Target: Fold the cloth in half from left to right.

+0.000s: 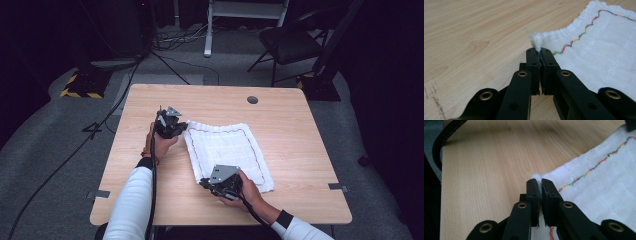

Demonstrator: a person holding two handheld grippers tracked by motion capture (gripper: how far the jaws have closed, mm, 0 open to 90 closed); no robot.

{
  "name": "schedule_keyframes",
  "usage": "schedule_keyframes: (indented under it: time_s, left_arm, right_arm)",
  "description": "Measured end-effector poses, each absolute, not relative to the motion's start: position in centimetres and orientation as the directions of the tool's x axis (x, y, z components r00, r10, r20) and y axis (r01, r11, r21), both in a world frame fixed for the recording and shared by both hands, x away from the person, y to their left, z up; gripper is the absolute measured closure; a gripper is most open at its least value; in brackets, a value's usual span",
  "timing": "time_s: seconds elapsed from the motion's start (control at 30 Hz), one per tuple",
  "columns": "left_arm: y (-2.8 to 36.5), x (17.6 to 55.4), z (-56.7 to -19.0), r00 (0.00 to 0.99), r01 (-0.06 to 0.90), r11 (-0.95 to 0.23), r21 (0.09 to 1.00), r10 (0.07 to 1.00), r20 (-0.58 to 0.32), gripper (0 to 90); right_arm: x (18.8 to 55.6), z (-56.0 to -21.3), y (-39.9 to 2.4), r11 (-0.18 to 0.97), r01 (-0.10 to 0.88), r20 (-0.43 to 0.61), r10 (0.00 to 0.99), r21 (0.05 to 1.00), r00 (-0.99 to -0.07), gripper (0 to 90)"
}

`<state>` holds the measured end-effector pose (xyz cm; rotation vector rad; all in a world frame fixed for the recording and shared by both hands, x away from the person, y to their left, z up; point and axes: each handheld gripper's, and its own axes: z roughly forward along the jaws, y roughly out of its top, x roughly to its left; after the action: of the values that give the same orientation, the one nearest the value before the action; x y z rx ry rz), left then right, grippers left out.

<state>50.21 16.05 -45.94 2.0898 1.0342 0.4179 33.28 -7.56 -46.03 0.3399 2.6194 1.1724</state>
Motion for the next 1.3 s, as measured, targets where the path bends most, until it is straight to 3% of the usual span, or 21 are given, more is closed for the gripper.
schedule_keyframes:
  time_s: [0.67,1.3]
  left_arm:
    - [8.6,52.0,-44.3,0.662,0.477,-0.413,0.776,0.749,-0.008,86.8]
    - [0.2,53.1,-44.2,0.716,0.434,-0.482,0.761,0.698,0.033,86.8]
  right_arm:
    - [33.5,-43.1,-15.4,0.557,0.190,-0.125,0.479,0.808,-0.869,85.2]
    - [32.8,-43.7,-23.2,0.523,0.286,-0.102,0.594,0.803,-0.798,85.2]
